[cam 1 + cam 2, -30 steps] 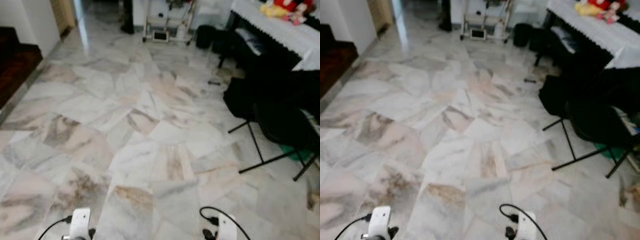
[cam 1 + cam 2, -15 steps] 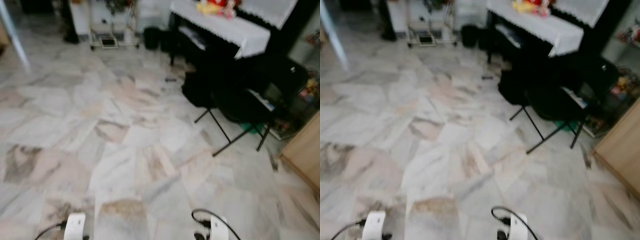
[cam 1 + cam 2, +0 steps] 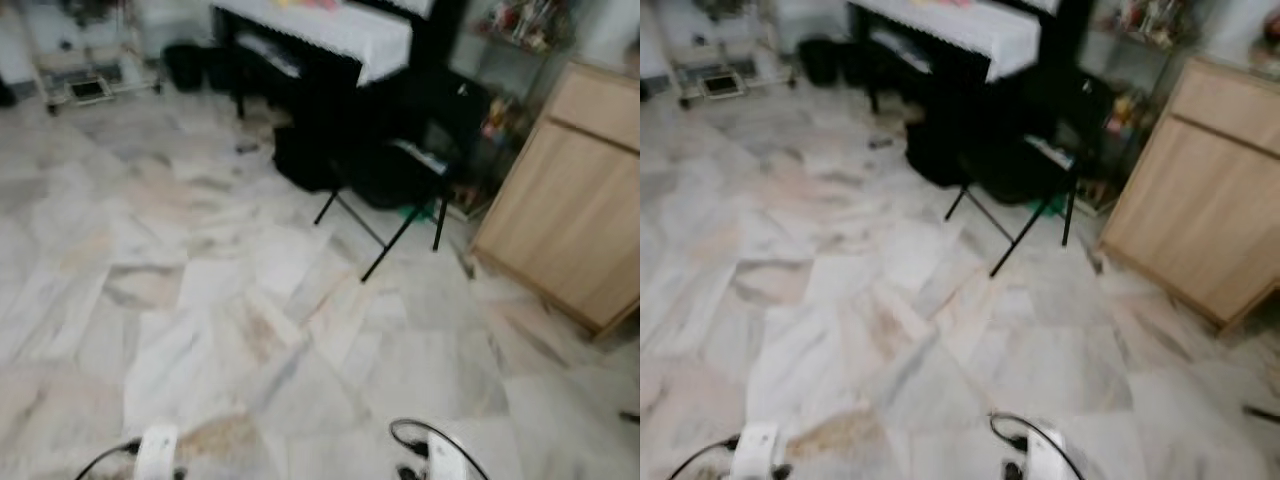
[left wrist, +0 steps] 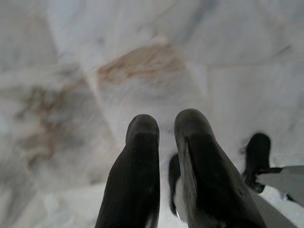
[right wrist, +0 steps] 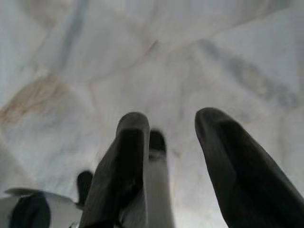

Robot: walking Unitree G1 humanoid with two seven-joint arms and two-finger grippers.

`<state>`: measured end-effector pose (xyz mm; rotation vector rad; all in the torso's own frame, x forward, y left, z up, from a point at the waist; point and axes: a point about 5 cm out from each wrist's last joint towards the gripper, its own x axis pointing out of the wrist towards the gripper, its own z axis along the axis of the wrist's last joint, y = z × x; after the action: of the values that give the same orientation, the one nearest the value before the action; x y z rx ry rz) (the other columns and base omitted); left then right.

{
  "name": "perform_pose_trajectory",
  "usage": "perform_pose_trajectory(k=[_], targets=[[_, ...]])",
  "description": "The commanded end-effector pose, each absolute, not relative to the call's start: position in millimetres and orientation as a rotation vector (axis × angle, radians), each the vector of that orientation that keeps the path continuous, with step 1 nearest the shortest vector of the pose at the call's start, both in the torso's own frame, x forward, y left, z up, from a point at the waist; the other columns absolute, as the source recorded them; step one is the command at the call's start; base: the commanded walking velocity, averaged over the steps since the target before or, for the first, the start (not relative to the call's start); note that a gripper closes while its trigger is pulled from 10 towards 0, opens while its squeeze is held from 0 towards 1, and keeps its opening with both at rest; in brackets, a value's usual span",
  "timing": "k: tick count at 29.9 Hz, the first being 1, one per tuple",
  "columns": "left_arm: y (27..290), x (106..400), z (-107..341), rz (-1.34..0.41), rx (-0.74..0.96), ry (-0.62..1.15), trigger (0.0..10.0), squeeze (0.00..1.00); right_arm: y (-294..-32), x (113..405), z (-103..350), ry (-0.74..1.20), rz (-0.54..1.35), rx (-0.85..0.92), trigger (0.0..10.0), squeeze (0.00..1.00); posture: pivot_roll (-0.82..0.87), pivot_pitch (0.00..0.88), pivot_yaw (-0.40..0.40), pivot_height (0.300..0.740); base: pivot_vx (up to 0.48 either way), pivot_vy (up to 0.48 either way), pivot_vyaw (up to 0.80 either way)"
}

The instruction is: Setting the table

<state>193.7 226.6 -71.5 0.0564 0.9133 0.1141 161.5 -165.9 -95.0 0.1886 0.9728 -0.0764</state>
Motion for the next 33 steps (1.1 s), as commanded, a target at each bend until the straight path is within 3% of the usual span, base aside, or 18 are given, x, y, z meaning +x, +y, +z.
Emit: perform_pose_trajectory(k=[1,33], targets=[[230.6,183.5,-76.0,0.124,0.066,0.949,10.0,0.0,-160.1,163.1,-94.7,0.971,-0.069,0.2,10.0,0.0,0.15,0.0,-0.057,0.74,0.0,0.0,-0.71],[224.3,186.8,-75.7,0.119,0.038,0.936,10.0,0.0,-159.5,164.9,-93.9,0.965,-0.055,0.195,10.0,0.0,0.14,0.0,-0.065,0.74,0.0,0.0,-0.71]])
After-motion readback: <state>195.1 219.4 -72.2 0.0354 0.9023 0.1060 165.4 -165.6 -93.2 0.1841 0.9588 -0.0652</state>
